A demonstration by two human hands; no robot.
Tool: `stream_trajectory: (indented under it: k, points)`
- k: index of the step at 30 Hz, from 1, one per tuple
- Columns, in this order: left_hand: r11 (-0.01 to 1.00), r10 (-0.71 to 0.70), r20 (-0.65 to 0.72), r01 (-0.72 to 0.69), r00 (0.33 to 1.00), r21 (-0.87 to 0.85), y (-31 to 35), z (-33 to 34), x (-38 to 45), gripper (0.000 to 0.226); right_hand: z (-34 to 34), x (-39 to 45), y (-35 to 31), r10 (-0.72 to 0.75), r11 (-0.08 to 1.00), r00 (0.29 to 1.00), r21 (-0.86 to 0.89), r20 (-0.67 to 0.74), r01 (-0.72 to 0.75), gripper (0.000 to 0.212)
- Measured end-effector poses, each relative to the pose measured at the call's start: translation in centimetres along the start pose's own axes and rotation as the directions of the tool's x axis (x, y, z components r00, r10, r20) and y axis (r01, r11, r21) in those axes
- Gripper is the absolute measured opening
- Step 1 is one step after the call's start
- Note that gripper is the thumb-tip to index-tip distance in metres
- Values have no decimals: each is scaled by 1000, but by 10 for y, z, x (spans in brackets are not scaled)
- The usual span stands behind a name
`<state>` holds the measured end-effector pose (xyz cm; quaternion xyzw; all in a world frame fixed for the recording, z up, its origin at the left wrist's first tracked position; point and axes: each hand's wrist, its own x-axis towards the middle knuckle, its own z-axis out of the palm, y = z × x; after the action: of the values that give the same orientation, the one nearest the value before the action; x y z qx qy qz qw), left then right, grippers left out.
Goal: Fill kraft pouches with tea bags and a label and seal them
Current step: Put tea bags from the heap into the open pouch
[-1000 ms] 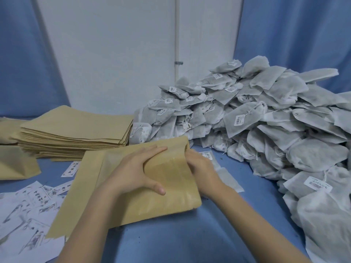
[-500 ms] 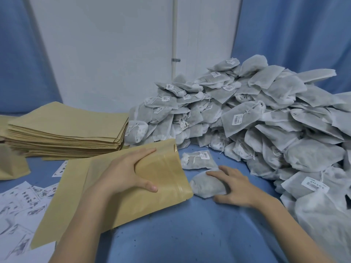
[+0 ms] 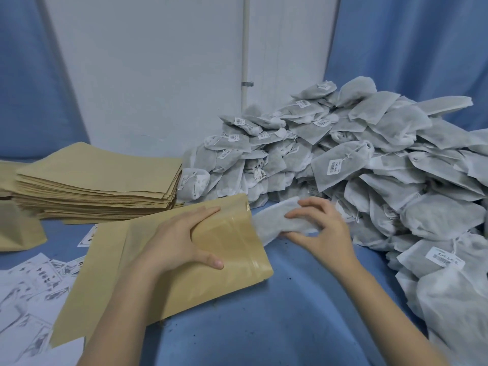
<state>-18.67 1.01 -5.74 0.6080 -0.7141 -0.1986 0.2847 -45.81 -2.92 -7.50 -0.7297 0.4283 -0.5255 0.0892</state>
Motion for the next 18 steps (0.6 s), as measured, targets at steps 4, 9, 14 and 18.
stream_trajectory:
  k: [4,9,14,18]
  points:
    - [996,66,19,-65,998,-66,5,2,1,100,42,1,-28,0,992,958,123,286,-37,31]
    - [995,80,15,-79,997,-60,2,5,2,96,48,18,-33,72,964,556,86,828,-252,24]
    - [997,45,-30,-47,999,-67,0,8,4,97,46,25,8,260,920,917,211,304,-331,37]
    - [995,6,-61,-12,998,-99,-5,7,4,98,50,28,59,440,825,811,-531,386,-195,51]
